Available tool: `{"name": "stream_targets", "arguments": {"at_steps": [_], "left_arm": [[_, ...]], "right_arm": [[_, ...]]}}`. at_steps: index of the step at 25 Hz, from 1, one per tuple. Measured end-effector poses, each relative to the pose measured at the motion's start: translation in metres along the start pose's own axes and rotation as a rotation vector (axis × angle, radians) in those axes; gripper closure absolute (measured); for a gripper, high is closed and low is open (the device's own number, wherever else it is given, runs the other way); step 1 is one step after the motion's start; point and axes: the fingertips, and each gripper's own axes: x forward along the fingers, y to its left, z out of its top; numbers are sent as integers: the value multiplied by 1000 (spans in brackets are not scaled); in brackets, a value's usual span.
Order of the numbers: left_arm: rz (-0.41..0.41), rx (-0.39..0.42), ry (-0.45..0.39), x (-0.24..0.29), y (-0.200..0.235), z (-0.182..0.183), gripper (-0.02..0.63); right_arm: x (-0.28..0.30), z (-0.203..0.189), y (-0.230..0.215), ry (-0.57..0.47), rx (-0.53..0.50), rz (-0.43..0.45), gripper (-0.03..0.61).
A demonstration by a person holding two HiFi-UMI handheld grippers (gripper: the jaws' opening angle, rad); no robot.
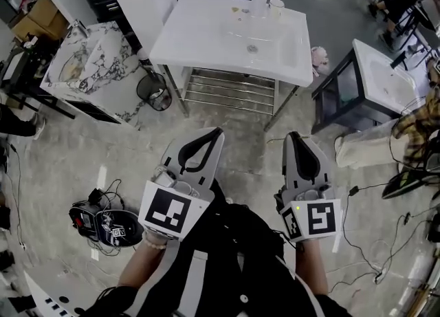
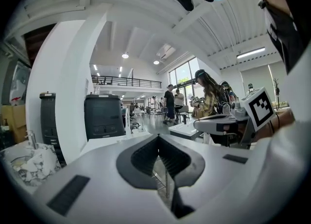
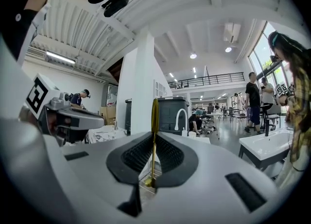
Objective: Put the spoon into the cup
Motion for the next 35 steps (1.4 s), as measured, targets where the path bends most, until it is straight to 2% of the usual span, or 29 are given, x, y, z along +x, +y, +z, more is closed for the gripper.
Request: {"name": "stream_targets", "arguments": {"at_steps": [7,15,24,35], "left_arm": [[-52,4,7,23,-2,-1,617],[-119,10,-6,74,15,3,617],[-176,20,-22,146,62,20,617],[-202,10,-36,221,133,28,617]], "right_arm": [[3,-13,-21,34,17,-54,558],[42,-8,-43,29,18,-87,558],[111,7,-78,29,17,-137,558],[202,21,-110,13,-2,-182,558]]}}
